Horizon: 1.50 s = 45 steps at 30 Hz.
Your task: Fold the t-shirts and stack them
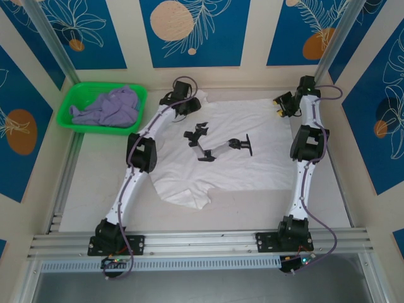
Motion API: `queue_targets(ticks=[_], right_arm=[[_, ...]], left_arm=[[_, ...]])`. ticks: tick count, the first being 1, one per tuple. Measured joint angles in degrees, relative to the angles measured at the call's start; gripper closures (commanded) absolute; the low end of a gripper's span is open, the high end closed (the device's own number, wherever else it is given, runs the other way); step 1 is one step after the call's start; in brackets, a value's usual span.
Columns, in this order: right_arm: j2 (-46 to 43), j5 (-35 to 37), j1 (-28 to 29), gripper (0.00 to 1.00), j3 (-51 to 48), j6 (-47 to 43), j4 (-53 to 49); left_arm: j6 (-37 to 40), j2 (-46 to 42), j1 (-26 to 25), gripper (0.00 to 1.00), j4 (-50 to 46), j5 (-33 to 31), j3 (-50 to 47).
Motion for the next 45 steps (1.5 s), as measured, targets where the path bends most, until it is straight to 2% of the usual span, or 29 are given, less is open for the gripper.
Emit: queue_targets(ticks=[4,6,9,11,13,15,18,20,23,28,31,34,36,39,43,45], right_arm=[[-0.94,-1.18,0.81,0.34,-0.66,-0.15,1.44],[-5.33,-0.63,1.68,0.29,-7.45,-0.61,3.23],[-16.70,1.79,3.21,0.24,-22.75,-1.20,6.67],[-25.40,3.82,4.20,0.23,-32.35,-1.49,9.05],[-36.44,6.01,5.18,0.22,-44.15,-1.75,13.00],[-49.16,7.56,5.77,0.23,-58.38,-1.09,17.62],[-66.23,10.62,6.40,0.25,-77.55,0.35,21.94],[-75.10,13.00,6.73,0.26,-88.04,1.60,22.86],[-85.83,15.28,6.69,0.30,-101.74,3.50,22.36],[-103.62,17.84,4.22,0.35,-117.42,4.55,17.81],[-112.17,18.49,3.04,0.38,-121.79,4.26,15.06],[-116.52,19.10,2.38,0.42,-124.69,3.72,13.88],[-116.72,19.34,1.79,0.43,-125.70,3.43,13.42],[-114.92,19.47,0.72,0.44,-126.29,3.23,13.42],[-114.14,19.45,0.35,0.47,-127.10,3.23,14.29],[-114.38,19.41,0.33,0.49,-127.56,3.23,14.56]], left_arm=[[0.66,-0.52,1.90,0.23,0.13,0.72,0.70],[2.62,-2.10,2.36,0.11,-1.49,0.87,0.70],[5.07,-7.56,2.73,0.03,-4.92,0.72,-0.96],[6.45,-15.10,2.43,0.00,-6.05,0.48,-6.78],[7.65,-26.16,1.53,0.00,-4.85,-0.31,-18.29],[8.11,-39.93,-0.39,0.02,-2.03,-1.57,-33.73],[7.65,-58.05,-4.94,0.10,2.97,-3.39,-54.42],[6.95,-67.34,-8.61,0.19,6.01,-4.52,-66.88],[5.68,-76.24,-14.38,0.28,7.80,-5.77,-83.25],[2.86,-81.83,-21.03,0.33,4.72,-6.45,-103.25],[0.46,-84.70,-23.32,0.35,1.46,-7.43,-108.39],[-1.81,-86.49,-23.96,0.36,-0.22,-8.22,-108.45],[-4.33,-86.49,-24.20,0.37,-0.74,-8.83,-107.62],[-9.14,-85.15,-24.79,0.44,-2.69,-9.70,-105.59],[-15.85,-81.00,-26.12,0.45,-4.46,-9.79,-102.51],[-19.34,-79.17,-26.93,0.41,-5.33,-9.99,-101.55]])
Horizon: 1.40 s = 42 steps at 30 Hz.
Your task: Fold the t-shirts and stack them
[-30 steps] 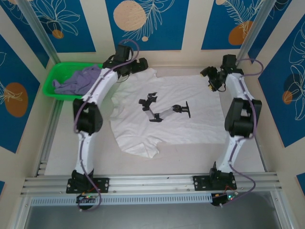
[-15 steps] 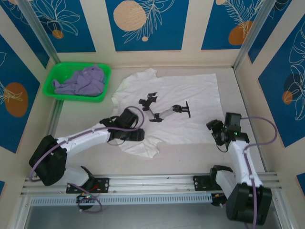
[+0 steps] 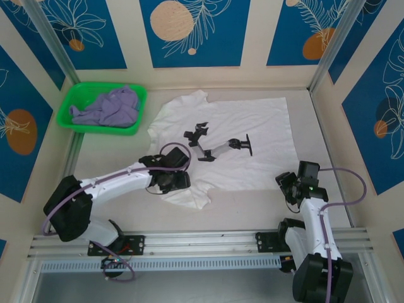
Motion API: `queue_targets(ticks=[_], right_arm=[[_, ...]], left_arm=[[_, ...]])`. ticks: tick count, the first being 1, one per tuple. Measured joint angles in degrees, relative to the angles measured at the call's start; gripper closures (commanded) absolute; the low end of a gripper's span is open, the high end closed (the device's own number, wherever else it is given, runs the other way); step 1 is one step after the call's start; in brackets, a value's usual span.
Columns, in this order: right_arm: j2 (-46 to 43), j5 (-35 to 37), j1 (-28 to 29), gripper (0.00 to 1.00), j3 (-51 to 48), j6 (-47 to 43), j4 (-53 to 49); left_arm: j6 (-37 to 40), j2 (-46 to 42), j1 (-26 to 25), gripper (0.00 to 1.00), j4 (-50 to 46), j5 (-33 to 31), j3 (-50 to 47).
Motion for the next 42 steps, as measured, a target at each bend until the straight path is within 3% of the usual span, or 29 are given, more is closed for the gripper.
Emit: queue_targets(ticks=[9,13,16,36,42], right_arm=[[-2.14,-0.87,-0.04,0.52,-0.35,-0.02,0.66],[-2.14,-1.33,-0.02,0.52,-0.39,-0.04,0.66],[-2.16,-1.53,-0.04,0.53,-0.59,-0.15,0.68],[-2.16,-1.90,-0.02,0.53,-0.61,-0.66,0.70],[-2.49,-1.90,-0.02,0.53,-0.61,-0.66,0.70]], left_arm=[[-10.43,11.91,-3.30,0.41,-6.38,-3.10,11.10],[-12.63,19.37,-4.50,0.51,-10.16,-3.63,18.43],[-14.01,23.41,-5.14,0.52,-12.39,-4.26,21.64],[-18.27,25.03,-6.40,0.61,-14.53,-5.49,20.04],[-18.34,25.03,-6.54,0.70,-14.75,-6.01,20.02]])
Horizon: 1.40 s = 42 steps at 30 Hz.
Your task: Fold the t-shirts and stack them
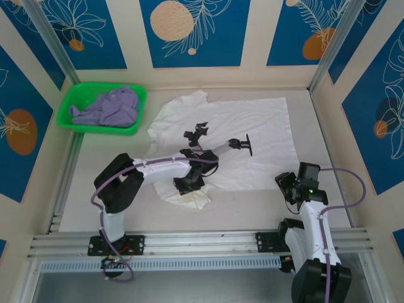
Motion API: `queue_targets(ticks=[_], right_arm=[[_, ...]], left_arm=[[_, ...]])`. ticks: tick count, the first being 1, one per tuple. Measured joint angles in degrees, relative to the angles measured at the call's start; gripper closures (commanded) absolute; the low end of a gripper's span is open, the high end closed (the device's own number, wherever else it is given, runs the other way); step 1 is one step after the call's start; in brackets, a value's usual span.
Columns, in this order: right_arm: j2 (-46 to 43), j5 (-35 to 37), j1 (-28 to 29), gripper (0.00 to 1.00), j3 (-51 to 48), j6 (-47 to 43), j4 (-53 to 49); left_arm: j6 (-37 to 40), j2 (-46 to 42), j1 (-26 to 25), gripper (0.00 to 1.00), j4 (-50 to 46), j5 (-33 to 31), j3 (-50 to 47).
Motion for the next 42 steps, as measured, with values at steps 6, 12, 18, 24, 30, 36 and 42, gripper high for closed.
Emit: queue_targets(ticks=[6,12,18,24,30,36,42], right_arm=[[-0.02,0.02,0.00,0.53,0.00,0.00,0.11],[-0.02,0.07,0.00,0.54,0.00,0.00,0.11],[0.04,0.70,-0.02,0.53,0.00,0.02,0.11],[2.86,0.66,-1.33,0.54,0.02,0.04,-0.02],[9.05,-3.13,-9.01,0.55,0.15,-0.24,-0.28],[15.43,-8.72,-20.33,0.65,2.10,-2.38,-0.31],[21.07,-10.62,-25.14,0.67,4.85,-5.03,-0.04]], left_arm=[[-0.24,0.00,-0.28,0.83,-0.39,-0.42,-0.26],[-0.66,-0.28,-0.79,1.00,-0.63,-0.85,-1.25],[0.07,-1.40,-1.64,1.00,-1.27,-1.51,-1.64],[1.27,-10.29,-3.48,1.00,2.56,-3.63,-9.62],[4.79,-22.34,-3.91,1.00,9.53,-5.18,-20.90],[8.44,-30.40,-4.37,1.00,15.43,-5.07,-28.44],[11.23,-36.96,-5.11,1.00,20.87,-4.15,-35.80]])
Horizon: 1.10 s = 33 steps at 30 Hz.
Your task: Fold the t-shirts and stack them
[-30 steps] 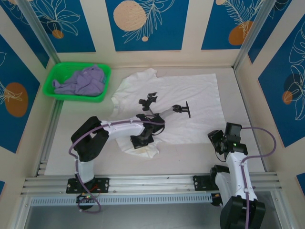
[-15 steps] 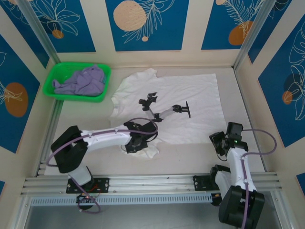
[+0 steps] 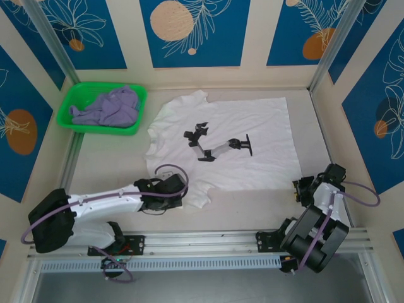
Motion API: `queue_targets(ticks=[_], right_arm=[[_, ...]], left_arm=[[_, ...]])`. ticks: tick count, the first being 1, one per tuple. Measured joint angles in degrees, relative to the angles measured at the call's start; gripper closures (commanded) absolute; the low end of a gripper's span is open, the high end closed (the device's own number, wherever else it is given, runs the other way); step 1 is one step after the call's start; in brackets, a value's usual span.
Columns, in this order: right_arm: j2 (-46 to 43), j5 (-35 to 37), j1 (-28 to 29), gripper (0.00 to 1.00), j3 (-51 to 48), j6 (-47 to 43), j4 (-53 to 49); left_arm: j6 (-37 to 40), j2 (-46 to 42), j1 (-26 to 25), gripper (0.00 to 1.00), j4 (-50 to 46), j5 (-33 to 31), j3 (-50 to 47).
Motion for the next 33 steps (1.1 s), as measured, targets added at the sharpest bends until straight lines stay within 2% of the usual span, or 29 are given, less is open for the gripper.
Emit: queue_targets(ticks=[7,12,21,26,28,33], right_arm=[[3.89,0.92,0.81,0.59,2.71,-2.38,-0.31],[8.28,2.67,1.42,0.59,6.56,-4.74,-0.98],[14.38,5.55,1.64,0.61,8.37,-7.04,-0.98],[17.27,5.68,1.62,0.57,10.47,-7.56,-2.32],[18.23,5.42,1.49,0.59,10.99,-7.91,-2.75],[19.63,5.42,1.01,0.71,11.61,-8.46,-3.96]], left_arm=[[4.11,-3.82,-1.29,1.00,5.68,1.42,-4.85],[8.00,-3.96,-2.21,1.00,9.81,2.12,-6.80],[14.71,-6.43,-2.23,1.00,11.19,1.62,-6.84],[16.33,-8.26,-2.23,1.00,11.08,0.28,-7.39],[16.57,-8.68,-2.23,1.00,10.91,-0.52,-7.52],[17.03,-9.64,-2.23,1.00,9.79,-2.86,-7.54]])
